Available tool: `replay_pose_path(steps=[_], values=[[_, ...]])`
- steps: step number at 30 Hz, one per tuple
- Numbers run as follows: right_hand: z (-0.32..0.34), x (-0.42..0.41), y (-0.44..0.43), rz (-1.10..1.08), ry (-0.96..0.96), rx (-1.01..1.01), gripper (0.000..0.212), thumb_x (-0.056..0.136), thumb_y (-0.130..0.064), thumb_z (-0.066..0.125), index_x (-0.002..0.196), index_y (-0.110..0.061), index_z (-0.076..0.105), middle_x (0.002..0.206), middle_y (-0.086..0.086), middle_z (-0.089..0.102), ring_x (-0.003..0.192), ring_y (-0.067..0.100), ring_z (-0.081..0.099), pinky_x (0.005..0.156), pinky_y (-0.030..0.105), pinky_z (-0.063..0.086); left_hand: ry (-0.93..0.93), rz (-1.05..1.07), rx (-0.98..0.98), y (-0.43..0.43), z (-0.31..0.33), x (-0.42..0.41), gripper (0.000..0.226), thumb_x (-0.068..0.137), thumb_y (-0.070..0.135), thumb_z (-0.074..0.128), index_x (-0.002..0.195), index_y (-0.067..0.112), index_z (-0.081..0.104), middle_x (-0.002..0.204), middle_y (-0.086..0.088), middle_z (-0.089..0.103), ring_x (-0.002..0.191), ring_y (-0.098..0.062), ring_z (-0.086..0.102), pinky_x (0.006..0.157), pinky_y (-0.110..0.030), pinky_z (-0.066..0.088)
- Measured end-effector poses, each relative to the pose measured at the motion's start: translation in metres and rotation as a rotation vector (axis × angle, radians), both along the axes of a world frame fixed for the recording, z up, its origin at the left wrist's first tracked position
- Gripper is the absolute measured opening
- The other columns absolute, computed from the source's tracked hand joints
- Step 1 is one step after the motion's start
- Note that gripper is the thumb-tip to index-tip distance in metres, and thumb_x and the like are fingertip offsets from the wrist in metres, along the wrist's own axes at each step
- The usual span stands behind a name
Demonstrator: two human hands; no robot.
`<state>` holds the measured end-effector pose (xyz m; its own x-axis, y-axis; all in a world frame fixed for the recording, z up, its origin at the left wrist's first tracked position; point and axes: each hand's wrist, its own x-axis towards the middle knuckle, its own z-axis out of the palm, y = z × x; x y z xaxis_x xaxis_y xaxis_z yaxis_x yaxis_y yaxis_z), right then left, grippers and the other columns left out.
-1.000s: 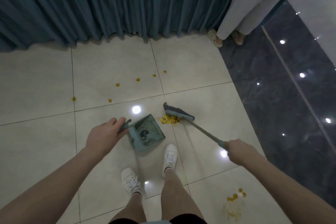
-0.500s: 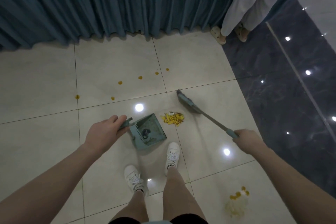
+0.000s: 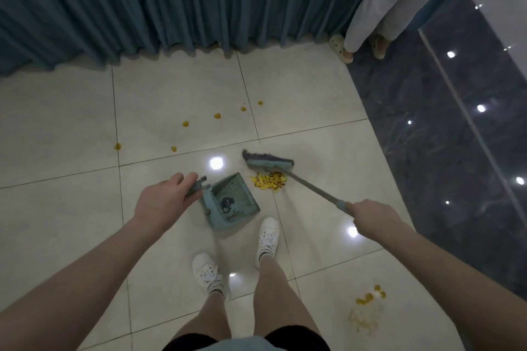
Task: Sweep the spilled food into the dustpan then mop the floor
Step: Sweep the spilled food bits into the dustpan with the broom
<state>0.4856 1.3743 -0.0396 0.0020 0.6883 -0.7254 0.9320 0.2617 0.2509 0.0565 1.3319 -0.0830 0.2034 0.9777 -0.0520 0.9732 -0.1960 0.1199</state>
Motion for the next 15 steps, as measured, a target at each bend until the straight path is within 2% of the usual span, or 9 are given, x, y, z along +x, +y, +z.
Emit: replay_pose_path(steps=[3,5,8,10,12,15], values=[[0.020,0.019,0.000,0.149,-0.094,-0.001,0.054,0.096,-0.014,0.042,0.141,-0.043,0.035,0.084,-0.001,0.052,0.073,0.020,0.057,0.066,0.030,0.049,-0.009,-0.002,0.000,-0.002,-0.001,-0.001,0.029,0.084,0.042,0.064,0.096,0.018,0.051,0.069,-0.001,0.054,0.042,-0.023,0.051,0.039,-0.019,0.024],[0.034,0.026,-0.001,0.242,-0.132,0.012,0.058,0.097,-0.012,0.038,0.144,-0.044,0.028,0.073,-0.003,0.046,0.064,0.017,0.054,0.060,0.028,0.048,-0.020,-0.010,0.016,-0.003,-0.003,-0.003,0.029,0.085,0.043,0.064,0.097,0.019,0.051,0.069,-0.001,0.055,0.042,-0.023,0.051,0.038,-0.019,0.024],[0.049,0.030,-0.001,0.318,-0.168,0.062,0.067,0.097,-0.008,0.035,0.150,-0.043,0.018,0.069,-0.002,0.041,0.055,0.015,0.044,0.048,0.026,0.036,-0.032,-0.023,0.030,-0.004,-0.003,-0.006,0.033,0.090,0.051,0.047,0.096,0.019,0.051,0.069,-0.001,0.054,0.042,-0.025,0.051,0.037,-0.021,0.028],[0.054,0.034,-0.002,0.282,-0.169,0.097,0.068,0.097,-0.009,0.035,0.150,-0.046,0.015,0.080,-0.001,0.048,0.064,0.018,0.049,0.055,0.028,0.041,-0.050,-0.034,0.042,-0.003,-0.002,-0.007,0.039,0.088,0.054,0.035,0.094,0.018,0.051,0.067,-0.002,0.053,0.041,-0.026,0.051,0.036,-0.023,0.031],[0.058,0.039,-0.004,0.171,-0.144,0.111,0.060,0.098,-0.017,0.038,0.147,-0.047,0.021,0.085,-0.001,0.052,0.070,0.017,0.053,0.061,0.029,0.046,-0.056,-0.048,0.071,-0.002,-0.001,-0.007,0.039,0.088,0.053,0.036,0.093,0.018,0.050,0.066,-0.003,0.053,0.040,-0.026,0.050,0.035,-0.024,0.033],[0.053,0.050,-0.016,-0.081,-0.042,0.113,0.040,0.097,-0.027,0.044,0.135,-0.041,0.044,0.090,-0.002,0.058,0.077,0.018,0.060,0.068,0.032,0.054,-0.047,-0.063,0.087,-0.002,-0.001,-0.010,0.029,0.089,0.046,0.057,0.095,0.018,0.049,0.067,-0.003,0.054,0.040,-0.026,0.050,0.034,-0.027,0.039]])
